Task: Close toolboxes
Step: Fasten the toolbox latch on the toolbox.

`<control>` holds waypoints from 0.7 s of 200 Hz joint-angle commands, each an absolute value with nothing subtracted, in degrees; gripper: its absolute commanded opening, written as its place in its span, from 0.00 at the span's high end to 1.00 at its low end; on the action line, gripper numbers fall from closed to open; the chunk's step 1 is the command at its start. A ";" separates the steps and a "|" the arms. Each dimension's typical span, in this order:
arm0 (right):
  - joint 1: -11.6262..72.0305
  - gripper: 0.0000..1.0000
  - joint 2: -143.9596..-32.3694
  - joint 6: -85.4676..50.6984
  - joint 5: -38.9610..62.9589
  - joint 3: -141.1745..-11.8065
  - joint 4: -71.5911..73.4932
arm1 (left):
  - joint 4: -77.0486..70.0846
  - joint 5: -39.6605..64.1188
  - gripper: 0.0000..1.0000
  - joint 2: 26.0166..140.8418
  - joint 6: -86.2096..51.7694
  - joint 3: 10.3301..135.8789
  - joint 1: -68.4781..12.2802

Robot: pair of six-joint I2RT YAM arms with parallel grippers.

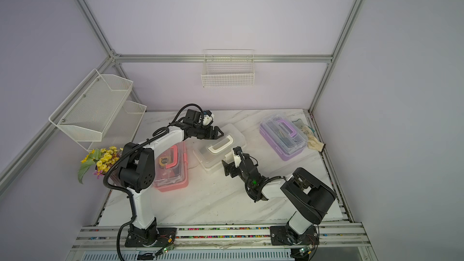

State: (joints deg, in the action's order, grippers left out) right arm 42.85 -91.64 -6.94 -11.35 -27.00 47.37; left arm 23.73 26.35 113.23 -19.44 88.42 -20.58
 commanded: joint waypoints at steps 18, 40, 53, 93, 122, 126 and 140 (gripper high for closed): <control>41.51 0.03 -89.02 -4.81 -6.63 -23.44 50.26 | 27.24 26.33 0.13 109.15 -20.30 85.48 -20.72; 41.22 0.03 -87.62 -5.47 -5.60 -21.93 50.07 | 27.18 26.11 0.13 108.90 -20.46 85.13 -20.65; 41.22 0.03 -87.00 -5.81 -5.54 -20.96 50.17 | 27.22 26.24 0.13 108.74 -20.65 84.90 -20.65; 41.00 0.04 -80.01 -12.21 -5.56 -20.00 44.08 | 27.23 27.06 0.13 107.49 -21.74 82.92 -20.66; 37.94 0.04 -75.33 -20.98 -2.20 -23.26 32.60 | 27.14 27.48 0.13 105.46 -22.83 80.15 -20.65; 36.86 0.05 -75.02 -22.61 -0.40 -23.29 32.19 | 27.07 27.66 0.13 105.13 -23.12 79.66 -20.65; 32.92 0.06 -73.82 -28.89 5.85 -23.07 31.73 | 26.59 28.52 0.13 104.22 -24.26 78.25 -20.65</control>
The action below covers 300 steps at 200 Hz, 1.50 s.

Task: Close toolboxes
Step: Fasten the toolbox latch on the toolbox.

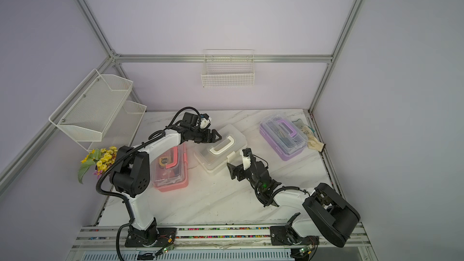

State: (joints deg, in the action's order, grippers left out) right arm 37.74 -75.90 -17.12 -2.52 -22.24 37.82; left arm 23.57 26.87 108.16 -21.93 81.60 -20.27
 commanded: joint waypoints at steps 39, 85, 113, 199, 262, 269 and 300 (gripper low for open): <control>27.26 0.10 -74.31 -39.67 15.71 -23.73 31.06 | 25.97 29.36 0.14 101.45 -25.49 74.51 -20.66; 24.90 0.14 -77.53 -48.78 25.53 -25.40 34.95 | 25.67 29.12 0.15 99.05 -26.28 71.77 -21.07; 24.88 0.18 -78.22 -53.24 26.05 -24.43 37.75 | 25.08 28.47 0.15 99.12 -26.54 71.35 -21.36; 24.94 0.25 -85.18 -54.30 24.55 -24.56 41.88 | 24.61 27.77 0.15 99.71 -26.61 71.65 -21.99; 24.90 0.28 -86.29 -54.09 23.76 -25.15 44.66 | 24.67 27.27 0.15 99.18 -26.23 71.11 -21.96; 24.95 0.28 -85.40 -53.66 23.44 -25.15 43.87 | 24.62 27.25 0.15 99.15 -26.17 71.07 -22.00; 24.92 0.26 -83.50 -51.69 22.54 -25.79 40.79 | 24.66 27.16 0.15 99.36 -26.02 71.19 -21.97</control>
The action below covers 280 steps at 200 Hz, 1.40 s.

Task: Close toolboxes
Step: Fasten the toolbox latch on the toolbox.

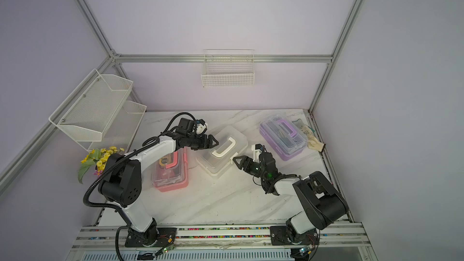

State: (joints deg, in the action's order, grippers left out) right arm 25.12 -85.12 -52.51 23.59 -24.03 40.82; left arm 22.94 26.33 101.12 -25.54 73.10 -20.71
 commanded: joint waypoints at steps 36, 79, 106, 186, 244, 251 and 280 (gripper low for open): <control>24.94 0.26 -86.37 -52.23 22.41 -26.54 42.54 | 24.62 27.31 0.15 99.36 -26.28 71.06 -21.97; 24.95 0.28 -91.14 -53.12 22.16 -26.42 45.73 | 24.64 27.34 0.15 99.14 -26.28 70.93 -21.97; 24.93 0.29 -92.83 -53.87 21.99 -25.95 47.55 | 24.64 27.11 0.15 98.83 -26.19 70.85 -21.97; 24.94 0.27 -89.47 -51.39 20.82 -27.23 42.19 | 24.62 27.33 0.15 99.18 -26.18 71.13 -21.99; 24.98 0.28 -93.49 -52.90 21.40 -27.16 46.14 | 24.62 27.26 0.15 99.39 -26.09 70.59 -21.96; 25.01 0.28 -93.00 -52.91 21.61 -27.23 46.14 | 24.69 27.25 0.15 99.40 -26.10 70.57 -22.04; 25.07 0.28 -90.12 -50.70 21.13 -29.15 40.83 | 24.65 27.35 0.16 99.63 -26.10 70.57 -22.06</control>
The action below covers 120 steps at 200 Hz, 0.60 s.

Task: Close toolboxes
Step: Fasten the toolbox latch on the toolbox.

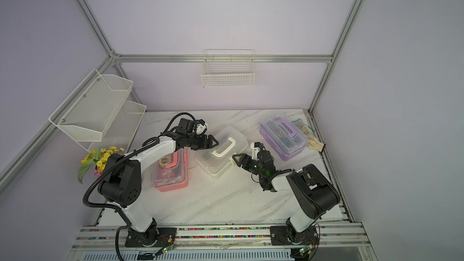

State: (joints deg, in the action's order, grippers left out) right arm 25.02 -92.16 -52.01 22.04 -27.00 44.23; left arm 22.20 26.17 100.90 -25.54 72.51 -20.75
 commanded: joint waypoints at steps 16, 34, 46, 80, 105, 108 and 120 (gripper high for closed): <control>25.09 0.28 -90.45 -49.99 20.39 -28.86 39.97 | 24.62 27.42 0.15 99.65 -26.10 70.66 -22.04; 25.06 0.28 -92.41 -51.44 20.98 -27.55 42.85 | 24.64 27.42 0.15 99.67 -26.10 70.65 -22.03; 25.11 0.28 -93.86 -52.34 21.18 -26.88 44.74 | 24.66 27.42 0.15 99.64 -26.09 70.59 -22.04; 25.13 0.28 -95.98 -52.38 20.74 -26.98 46.14 | 24.69 27.16 0.15 99.31 -26.18 70.32 -22.02; 25.08 0.28 -97.24 -52.32 20.92 -27.17 46.70 | 24.65 27.07 0.15 99.23 -26.28 70.22 -22.06; 25.09 0.28 -97.43 -52.36 20.92 -27.16 46.79 | 24.63 27.07 0.15 99.23 -26.24 70.19 -22.06; 25.10 0.28 -97.58 -52.44 21.03 -27.10 47.36 | 24.65 27.07 0.15 99.21 -26.27 70.18 -22.06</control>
State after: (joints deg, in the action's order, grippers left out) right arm 25.02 -96.09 -51.72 21.56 -27.64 45.74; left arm 21.85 26.17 100.90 -25.56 72.40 -20.80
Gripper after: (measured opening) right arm 0.719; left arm 0.846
